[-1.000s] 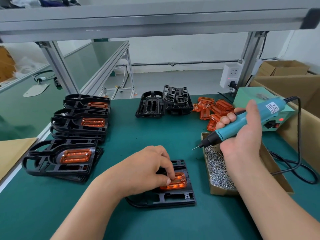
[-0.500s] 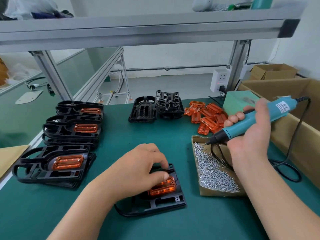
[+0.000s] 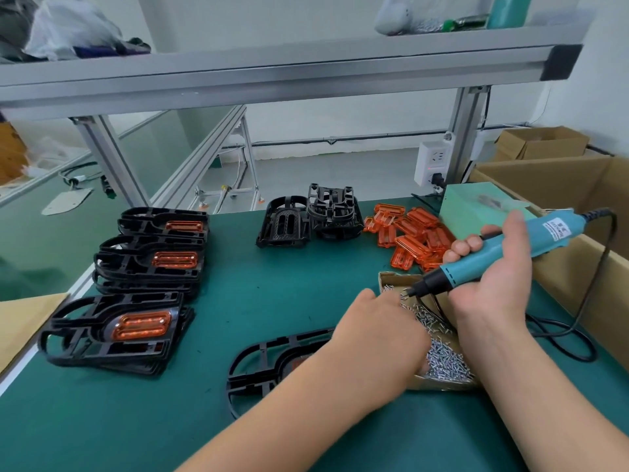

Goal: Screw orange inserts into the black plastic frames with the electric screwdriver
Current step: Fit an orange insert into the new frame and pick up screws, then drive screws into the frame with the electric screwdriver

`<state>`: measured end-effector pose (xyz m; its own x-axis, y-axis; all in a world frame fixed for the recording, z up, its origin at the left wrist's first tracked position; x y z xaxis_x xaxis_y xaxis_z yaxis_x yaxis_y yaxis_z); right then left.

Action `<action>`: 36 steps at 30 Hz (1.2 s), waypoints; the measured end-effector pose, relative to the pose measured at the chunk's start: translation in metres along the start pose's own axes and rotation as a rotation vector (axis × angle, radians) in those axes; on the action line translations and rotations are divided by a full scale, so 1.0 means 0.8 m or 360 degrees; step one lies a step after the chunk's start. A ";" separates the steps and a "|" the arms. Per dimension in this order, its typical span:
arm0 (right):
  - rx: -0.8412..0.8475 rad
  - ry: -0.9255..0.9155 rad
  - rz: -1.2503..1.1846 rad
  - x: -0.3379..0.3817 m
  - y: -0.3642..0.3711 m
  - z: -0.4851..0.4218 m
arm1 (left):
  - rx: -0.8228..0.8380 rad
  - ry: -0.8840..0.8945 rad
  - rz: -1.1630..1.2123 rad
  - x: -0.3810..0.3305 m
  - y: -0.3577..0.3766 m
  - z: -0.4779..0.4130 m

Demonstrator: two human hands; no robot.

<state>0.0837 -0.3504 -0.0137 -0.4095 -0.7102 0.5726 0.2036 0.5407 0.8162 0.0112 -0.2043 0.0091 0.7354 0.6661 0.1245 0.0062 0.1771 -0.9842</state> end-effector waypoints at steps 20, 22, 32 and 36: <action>-0.0003 0.0025 0.0032 -0.002 -0.005 0.002 | -0.0168 0.0014 0.0635 0.017 0.017 -0.008; -0.0002 0.0029 0.0038 -0.002 -0.005 0.002 | -0.0196 0.0026 0.0671 0.017 0.017 -0.006; 0.0013 0.0041 0.0027 -0.005 -0.002 0.003 | -0.0203 -0.0122 0.2227 0.077 0.006 0.033; 0.0064 0.0064 0.0027 -0.008 0.004 0.008 | -0.0024 -0.0108 0.3256 0.100 0.025 0.063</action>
<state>0.0815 -0.3411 -0.0156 -0.3704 -0.7179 0.5895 0.1738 0.5699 0.8032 0.0360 -0.1110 0.0059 -0.3445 -0.1343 -0.9291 -0.6186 -0.7120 0.3322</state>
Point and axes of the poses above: each hand's wrist, its own z-axis away from the middle knuckle, its own y-axis out of the palm, x = y × z, the point moved 8 cm from there along -z, towards the middle knuckle, and after that the axes turned 10 degrees about x, right-handed, at the moved point
